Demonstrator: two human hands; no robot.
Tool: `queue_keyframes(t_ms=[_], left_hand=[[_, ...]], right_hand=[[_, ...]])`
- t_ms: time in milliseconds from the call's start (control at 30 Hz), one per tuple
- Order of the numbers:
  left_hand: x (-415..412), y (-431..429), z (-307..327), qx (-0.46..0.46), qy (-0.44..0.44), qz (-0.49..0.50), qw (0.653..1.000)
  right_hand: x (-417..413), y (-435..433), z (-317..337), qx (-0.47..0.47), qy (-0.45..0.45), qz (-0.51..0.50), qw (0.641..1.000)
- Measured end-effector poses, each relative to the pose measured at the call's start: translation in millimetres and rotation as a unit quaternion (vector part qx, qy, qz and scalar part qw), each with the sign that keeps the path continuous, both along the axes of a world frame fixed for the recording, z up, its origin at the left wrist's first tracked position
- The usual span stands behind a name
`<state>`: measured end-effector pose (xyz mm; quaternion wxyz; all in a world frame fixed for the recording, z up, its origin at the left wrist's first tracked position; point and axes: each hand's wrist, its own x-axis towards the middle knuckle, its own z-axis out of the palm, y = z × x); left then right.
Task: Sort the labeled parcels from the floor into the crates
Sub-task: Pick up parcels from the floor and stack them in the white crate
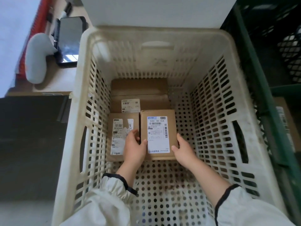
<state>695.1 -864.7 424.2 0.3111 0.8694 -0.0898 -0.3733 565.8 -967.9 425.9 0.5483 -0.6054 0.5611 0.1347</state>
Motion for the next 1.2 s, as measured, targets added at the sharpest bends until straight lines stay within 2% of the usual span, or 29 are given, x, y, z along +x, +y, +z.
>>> queue_keyframes(t_ms=[167,467,700,833,967,1100,1200], left_hand=[[5.6,-2.4,35.4,-0.05,0.035,0.06,0.996],[19.9,13.2,174.3,-0.182,0.05,0.114,0.975],[-1.3,65.7,288.9,-0.274,0.03,0.195,0.941],[-15.4,116.9,336.1,-0.295,-0.038,0.219,0.929],[-37.8,200.6,364.9,-0.27,-0.124,0.268,0.916],[-78.2,310.6,380.7,-0.263,-0.197,0.381,0.864],[-132.0,404.6,387.6,-0.216,-0.264,0.468,0.815]], right_hand=[[8.2,0.4,47.0,-0.072,-0.006,-0.004,0.997],[20.1,6.7,181.8,-0.125,-0.154,0.071,0.978],[25.9,45.1,280.9,-0.153,-0.259,0.158,0.941],[33.3,81.5,326.4,-0.149,-0.315,0.24,0.906],[47.8,140.8,358.5,-0.141,-0.322,0.375,0.858],[56.3,222.4,374.5,-0.15,-0.355,0.473,0.792],[50.1,299.3,380.7,-0.166,-0.374,0.551,0.727]])
